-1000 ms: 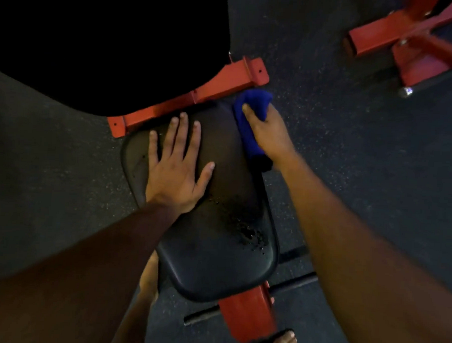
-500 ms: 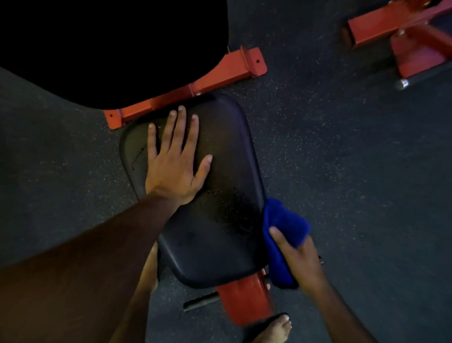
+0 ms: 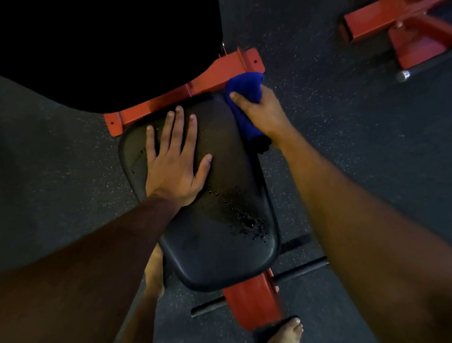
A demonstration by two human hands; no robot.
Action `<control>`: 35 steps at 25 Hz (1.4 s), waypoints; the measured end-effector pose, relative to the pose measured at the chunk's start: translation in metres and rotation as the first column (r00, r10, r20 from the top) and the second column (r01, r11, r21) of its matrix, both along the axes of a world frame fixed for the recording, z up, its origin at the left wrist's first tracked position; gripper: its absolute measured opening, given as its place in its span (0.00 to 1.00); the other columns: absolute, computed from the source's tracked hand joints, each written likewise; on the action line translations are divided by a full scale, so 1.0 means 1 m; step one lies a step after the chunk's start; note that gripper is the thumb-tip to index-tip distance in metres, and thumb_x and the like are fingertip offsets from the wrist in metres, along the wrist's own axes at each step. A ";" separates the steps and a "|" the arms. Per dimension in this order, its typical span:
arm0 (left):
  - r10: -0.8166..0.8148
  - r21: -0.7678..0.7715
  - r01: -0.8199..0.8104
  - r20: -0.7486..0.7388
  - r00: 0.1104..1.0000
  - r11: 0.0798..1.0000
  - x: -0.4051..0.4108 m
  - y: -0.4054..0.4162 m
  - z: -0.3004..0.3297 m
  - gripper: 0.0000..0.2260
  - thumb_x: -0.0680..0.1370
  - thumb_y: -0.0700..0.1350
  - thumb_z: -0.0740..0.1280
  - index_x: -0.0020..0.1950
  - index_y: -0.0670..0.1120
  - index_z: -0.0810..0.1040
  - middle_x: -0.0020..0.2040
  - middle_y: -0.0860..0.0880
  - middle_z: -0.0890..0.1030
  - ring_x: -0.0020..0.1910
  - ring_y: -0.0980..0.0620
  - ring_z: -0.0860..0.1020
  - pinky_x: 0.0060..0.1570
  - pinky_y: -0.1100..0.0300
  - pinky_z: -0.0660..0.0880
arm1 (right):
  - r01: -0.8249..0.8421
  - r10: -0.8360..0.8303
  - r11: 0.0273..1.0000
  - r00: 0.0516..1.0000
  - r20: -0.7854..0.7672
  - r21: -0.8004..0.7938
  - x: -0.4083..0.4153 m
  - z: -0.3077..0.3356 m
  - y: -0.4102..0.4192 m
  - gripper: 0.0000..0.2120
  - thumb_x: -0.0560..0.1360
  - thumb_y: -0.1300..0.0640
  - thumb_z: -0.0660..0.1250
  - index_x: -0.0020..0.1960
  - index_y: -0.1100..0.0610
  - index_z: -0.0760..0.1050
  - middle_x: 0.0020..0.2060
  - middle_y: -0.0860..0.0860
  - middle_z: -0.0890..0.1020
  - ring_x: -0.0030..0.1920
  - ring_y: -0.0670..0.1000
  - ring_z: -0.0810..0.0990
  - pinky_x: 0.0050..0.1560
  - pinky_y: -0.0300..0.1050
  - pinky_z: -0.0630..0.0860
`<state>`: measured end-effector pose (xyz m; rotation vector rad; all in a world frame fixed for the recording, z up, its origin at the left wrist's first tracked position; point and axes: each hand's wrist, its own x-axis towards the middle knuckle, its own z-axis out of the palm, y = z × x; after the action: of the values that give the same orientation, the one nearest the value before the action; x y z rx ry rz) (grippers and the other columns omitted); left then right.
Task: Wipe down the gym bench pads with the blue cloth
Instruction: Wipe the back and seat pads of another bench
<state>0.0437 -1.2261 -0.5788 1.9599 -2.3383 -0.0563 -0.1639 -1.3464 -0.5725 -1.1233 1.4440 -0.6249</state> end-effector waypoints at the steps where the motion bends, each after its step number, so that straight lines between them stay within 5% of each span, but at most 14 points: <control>1: -0.001 -0.002 0.001 -0.004 1.000 1.000 0.000 0.000 0.000 0.33 0.84 0.62 0.49 0.84 0.45 0.52 0.84 0.42 0.51 0.84 0.45 0.48 0.79 0.35 0.47 | -0.014 0.013 1.000 0.999 0.039 0.027 -0.001 0.001 -0.004 0.05 0.76 0.50 0.71 0.50 0.50 0.79 0.41 0.42 0.85 0.45 0.39 0.83 0.45 0.35 0.77; 3: 0.001 -0.003 -0.001 -0.013 1.000 1.000 -0.001 0.000 0.000 0.33 0.84 0.62 0.49 0.84 0.45 0.52 0.84 0.42 0.51 0.84 0.45 0.48 0.79 0.36 0.47 | -0.008 0.003 0.999 0.995 0.099 0.047 -0.006 0.003 0.006 0.03 0.76 0.50 0.71 0.49 0.48 0.79 0.40 0.40 0.85 0.44 0.37 0.83 0.42 0.30 0.76; 6: 0.009 0.009 -0.009 -0.023 1.000 1.000 -0.001 0.001 0.002 0.33 0.83 0.61 0.50 0.84 0.45 0.52 0.84 0.42 0.51 0.84 0.45 0.49 0.79 0.36 0.47 | 0.106 -0.114 0.993 0.982 0.149 0.059 -0.021 0.000 0.073 0.06 0.77 0.50 0.70 0.54 0.45 0.79 0.49 0.41 0.85 0.52 0.40 0.83 0.53 0.34 0.77; 12: 0.023 0.042 -0.021 -0.037 0.999 0.999 -0.002 0.002 0.004 0.33 0.84 0.61 0.49 0.84 0.45 0.51 0.85 0.43 0.50 0.84 0.45 0.48 0.79 0.35 0.46 | 0.266 -0.277 0.943 0.961 0.027 0.202 -0.053 0.022 0.247 0.05 0.74 0.48 0.70 0.48 0.39 0.82 0.47 0.37 0.85 0.49 0.38 0.83 0.51 0.33 0.77; 16: 0.019 0.024 -0.019 -0.010 1.000 1.000 -0.001 0.000 0.001 0.33 0.84 0.62 0.49 0.84 0.45 0.50 0.84 0.42 0.50 0.83 0.45 0.48 0.79 0.35 0.46 | 0.247 -0.255 0.954 0.966 0.030 0.169 -0.045 0.011 0.192 0.03 0.77 0.52 0.71 0.47 0.43 0.80 0.42 0.33 0.84 0.45 0.32 0.81 0.46 0.28 0.74; 21: 0.001 -0.006 -0.001 0.009 1.000 1.000 0.000 0.002 -0.002 0.33 0.84 0.62 0.48 0.84 0.45 0.52 0.84 0.42 0.52 0.83 0.44 0.50 0.79 0.36 0.48 | 0.068 -0.069 0.998 0.996 -0.050 -0.020 -0.004 0.003 0.027 0.13 0.78 0.51 0.70 0.62 0.51 0.76 0.54 0.44 0.82 0.53 0.40 0.79 0.57 0.34 0.72; 24: 0.009 0.018 -0.009 0.014 1.000 1.000 -0.002 0.001 0.004 0.33 0.84 0.62 0.46 0.84 0.45 0.53 0.84 0.43 0.52 0.83 0.45 0.50 0.79 0.36 0.48 | -0.052 0.056 0.998 0.982 -0.179 0.026 0.006 0.018 -0.001 0.15 0.78 0.47 0.68 0.62 0.51 0.76 0.53 0.44 0.80 0.50 0.39 0.78 0.47 0.25 0.69; 27: 0.008 0.036 -0.009 0.010 1.000 0.999 -0.003 0.002 0.009 0.33 0.84 0.62 0.48 0.84 0.45 0.53 0.84 0.42 0.53 0.83 0.44 0.51 0.79 0.36 0.48 | 0.174 -0.186 0.982 0.953 -0.240 -0.072 -0.014 0.033 0.027 0.16 0.77 0.44 0.68 0.63 0.48 0.75 0.54 0.43 0.80 0.53 0.42 0.78 0.55 0.36 0.72; 29: -0.007 0.055 0.007 -0.011 1.000 0.998 -0.003 0.004 0.009 0.33 0.84 0.61 0.49 0.84 0.45 0.53 0.84 0.42 0.52 0.83 0.44 0.51 0.79 0.36 0.47 | 0.412 -0.437 0.899 0.868 -0.238 -0.146 -0.034 0.041 0.078 0.16 0.76 0.43 0.69 0.62 0.47 0.76 0.54 0.42 0.81 0.54 0.42 0.80 0.56 0.39 0.74; 32: 0.014 0.067 -0.012 -0.024 1.000 0.998 -0.002 0.004 0.010 0.33 0.84 0.61 0.50 0.84 0.45 0.53 0.84 0.41 0.52 0.83 0.44 0.50 0.79 0.36 0.46 | 0.777 -0.787 0.617 0.606 -0.117 -0.125 -0.036 0.050 0.188 0.11 0.75 0.46 0.71 0.56 0.47 0.78 0.46 0.39 0.83 0.48 0.35 0.81 0.51 0.32 0.74; 34: 0.011 0.071 -0.009 -0.033 0.999 0.997 -0.002 0.005 0.010 0.33 0.84 0.61 0.50 0.84 0.45 0.52 0.84 0.41 0.52 0.83 0.44 0.50 0.79 0.36 0.46 | 0.900 -0.898 0.428 0.414 -0.148 -0.081 -0.011 0.044 0.266 0.09 0.77 0.49 0.71 0.55 0.50 0.79 0.44 0.38 0.83 0.45 0.33 0.81 0.50 0.33 0.75; 35: 0.007 0.070 -0.005 -0.029 1.000 0.998 -0.002 0.006 0.009 0.33 0.84 0.61 0.49 0.84 0.46 0.52 0.84 0.41 0.52 0.83 0.44 0.50 0.79 0.37 0.46 | 0.912 -0.904 0.406 0.393 -0.170 -0.050 0.004 0.039 0.294 0.09 0.77 0.49 0.70 0.55 0.51 0.79 0.44 0.39 0.83 0.45 0.34 0.81 0.51 0.36 0.75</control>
<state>0.0412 -1.2201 -0.5700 1.9825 -2.3426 -0.1673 -0.1595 -1.0528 -0.5333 -0.1935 2.2107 -1.2668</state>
